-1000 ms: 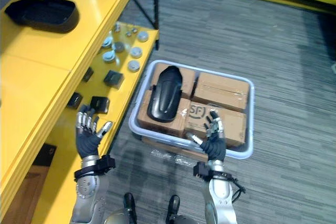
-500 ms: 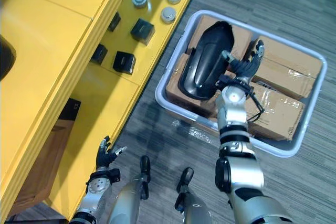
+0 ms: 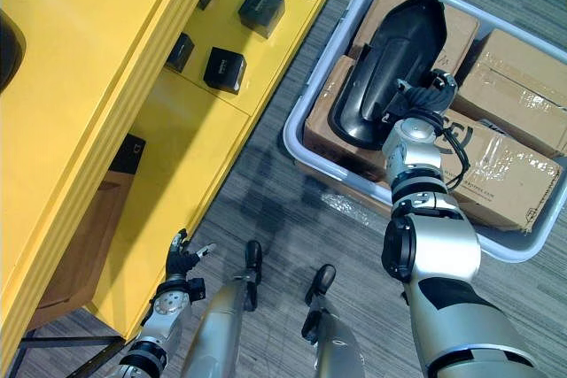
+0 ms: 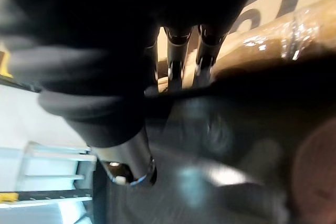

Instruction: Walk over and take plastic housings, then place them on the shelf

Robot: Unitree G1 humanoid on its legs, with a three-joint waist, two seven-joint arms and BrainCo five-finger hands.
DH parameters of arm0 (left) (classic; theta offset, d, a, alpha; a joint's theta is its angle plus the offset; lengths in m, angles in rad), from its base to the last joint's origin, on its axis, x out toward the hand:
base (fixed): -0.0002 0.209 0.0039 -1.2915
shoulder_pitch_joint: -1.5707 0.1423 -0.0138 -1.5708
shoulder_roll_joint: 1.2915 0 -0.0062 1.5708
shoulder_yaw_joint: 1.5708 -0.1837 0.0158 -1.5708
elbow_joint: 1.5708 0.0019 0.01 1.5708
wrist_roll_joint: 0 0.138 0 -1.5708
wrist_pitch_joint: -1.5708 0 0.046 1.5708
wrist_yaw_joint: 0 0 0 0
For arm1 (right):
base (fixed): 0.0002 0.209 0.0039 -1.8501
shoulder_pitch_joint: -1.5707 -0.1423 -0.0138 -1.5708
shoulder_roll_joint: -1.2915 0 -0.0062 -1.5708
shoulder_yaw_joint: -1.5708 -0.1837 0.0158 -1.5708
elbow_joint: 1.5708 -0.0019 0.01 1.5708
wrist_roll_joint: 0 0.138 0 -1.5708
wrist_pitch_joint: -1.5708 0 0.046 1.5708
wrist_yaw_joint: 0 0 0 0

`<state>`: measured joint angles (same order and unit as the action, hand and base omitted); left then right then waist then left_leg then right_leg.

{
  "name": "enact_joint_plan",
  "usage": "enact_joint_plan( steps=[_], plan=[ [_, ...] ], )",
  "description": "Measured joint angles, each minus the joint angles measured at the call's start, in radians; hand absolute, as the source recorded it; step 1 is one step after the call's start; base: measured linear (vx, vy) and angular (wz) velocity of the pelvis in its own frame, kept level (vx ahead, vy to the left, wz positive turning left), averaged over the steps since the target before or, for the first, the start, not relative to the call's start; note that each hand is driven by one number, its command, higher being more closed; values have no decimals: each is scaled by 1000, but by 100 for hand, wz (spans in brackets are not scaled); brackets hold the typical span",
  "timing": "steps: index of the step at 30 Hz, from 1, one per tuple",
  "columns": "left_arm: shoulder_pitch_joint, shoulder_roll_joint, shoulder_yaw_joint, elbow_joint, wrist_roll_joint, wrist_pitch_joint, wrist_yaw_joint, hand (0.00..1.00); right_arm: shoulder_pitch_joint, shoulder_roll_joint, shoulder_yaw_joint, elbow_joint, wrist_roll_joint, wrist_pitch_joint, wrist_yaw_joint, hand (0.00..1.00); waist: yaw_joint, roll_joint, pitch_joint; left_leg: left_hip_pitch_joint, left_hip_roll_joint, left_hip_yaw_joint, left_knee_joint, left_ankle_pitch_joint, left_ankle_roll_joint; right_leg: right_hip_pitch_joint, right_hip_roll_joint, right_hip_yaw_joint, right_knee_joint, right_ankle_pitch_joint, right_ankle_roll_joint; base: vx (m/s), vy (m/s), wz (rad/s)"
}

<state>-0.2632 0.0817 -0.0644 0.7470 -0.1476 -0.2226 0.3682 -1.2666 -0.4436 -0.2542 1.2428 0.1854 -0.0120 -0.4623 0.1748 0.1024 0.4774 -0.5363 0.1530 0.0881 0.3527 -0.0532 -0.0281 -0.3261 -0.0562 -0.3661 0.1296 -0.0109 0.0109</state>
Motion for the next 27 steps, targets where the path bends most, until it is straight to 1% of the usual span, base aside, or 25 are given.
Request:
enact_joint_plan(
  steps=[3,5,6,7,8,10,12,14,15,16,18,19,21,22,23,24,25,27],
  plan=[
    [2,0,0,0,-16,0,-3,0,-19,-9,-1,46,-23,28,38,100,2,1,0,-3,-1,-6,2,0,0,0,2,-1,0,0,0,-4,3,3],
    [4,-2,-1,-15,-29,1,-4,0,-45,-16,-23,88,-71,62,58,100,5,6,3,-3,-2,-8,3,1,1,1,2,-2,-1,0,0,0,0,0],
    [7,-4,-2,-28,-29,1,-5,0,-48,-22,-23,99,-83,68,62,100,7,7,4,-3,-3,-9,3,1,1,2,2,-3,-1,0,0,10,11,6],
    [19,-9,-5,-80,-37,1,-10,0,-60,-41,-58,124,-125,81,76,100,10,12,6,-3,-9,-12,2,3,3,4,0,-5,-1,0,0,14,13,9],
    [25,-11,-10,-106,-42,2,-12,0,-65,-53,-74,131,-136,86,84,100,10,15,7,-3,-11,-15,2,4,5,6,-1,-7,-1,0,0,22,17,16],
    [66,-15,-43,-252,-50,3,-37,0,-79,-119,-170,167,-190,111,111,100,9,33,12,0,-18,-33,0,9,12,19,-8,-27,-1,-1,1,33,15,26],
    [88,-22,-45,-317,-58,4,-53,0,-79,-153,-194,190,-205,118,121,100,9,39,15,6,-23,-38,-2,11,13,28,-12,-32,-1,-1,1,33,22,20],
    [122,-34,-45,-397,-66,4,-80,0,-78,-212,-213,225,-233,148,136,100,7,51,18,22,-33,-44,-6,13,16,46,-19,-38,-1,-1,2,41,39,14],
    [138,-36,-42,-426,-66,4,-96,0,-69,-233,-213,236,-238,161,141,100,4,53,17,30,-37,-44,-9,13,17,52,-22,-38,-1,-1,3,31,33,5],
    [146,-35,-40,-436,-66,4,-101,0,-65,-237,-211,238,-240,166,141,100,0,53,17,33,-38,-43,-11,13,18,54,-23,-37,-1,-1,4,0,0,0],
    [165,-37,-39,-469,-68,6,-117,0,-48,-242,-145,235,-244,169,141,100,-19,53,17,38,-38,-37,-12,15,19,56,-25,-33,-1,2,8,21,8,-5],
    [166,-40,-39,-474,-69,6,-119,0,-42,-242,-122,227,-244,169,141,100,-22,53,17,39,-37,-36,-12,15,20,57,-25,-31,-1,2,9,11,-5,-8],
    [168,-54,-39,-503,-69,8,-120,0,-3,-242,-24,148,-251,168,137,100,-35,53,17,54,-34,-27,-15,15,20,66,-25,-26,-1,3,9,10,-13,-10],
    [169,-57,-39,-511,-69,8,-120,0,7,-242,0,121,-253,167,136,100,-38,53,17,60,-33,-25,-16,15,20,69,-25,-24,-1,3,9,6,-26,-12],
    [168,-59,-39,-530,-70,8,-120,0,20,-242,43,55,-256,165,130,100,-48,53,17,70,-32,-19,-19,15,20,74,-24,-18,-1,3,9,-3,-29,-17],
    [164,-59,-39,-549,-70,5,-120,0,29,-241,73,-16,-283,161,117,100,-54,53,17,81,-29,-8,-23,15,20,78,-24,-6,-1,3,9,-7,-29,-20],
    [160,-59,-39,-557,-70,5,-120,0,33,-241,83,-55,-299,158,107,100,-57,53,17,87,-29,-3,-27,16,21,79,-24,-1,-1,3,10,-10,-27,-19],
    [125,-57,-39,-584,-71,0,-118,0,52,-240,124,-190,-361,140,74,100,-80,53,17,103,-30,3,-44,26,20,85,-26,2,-1,3,10,-7,-36,-7]
  ],
)
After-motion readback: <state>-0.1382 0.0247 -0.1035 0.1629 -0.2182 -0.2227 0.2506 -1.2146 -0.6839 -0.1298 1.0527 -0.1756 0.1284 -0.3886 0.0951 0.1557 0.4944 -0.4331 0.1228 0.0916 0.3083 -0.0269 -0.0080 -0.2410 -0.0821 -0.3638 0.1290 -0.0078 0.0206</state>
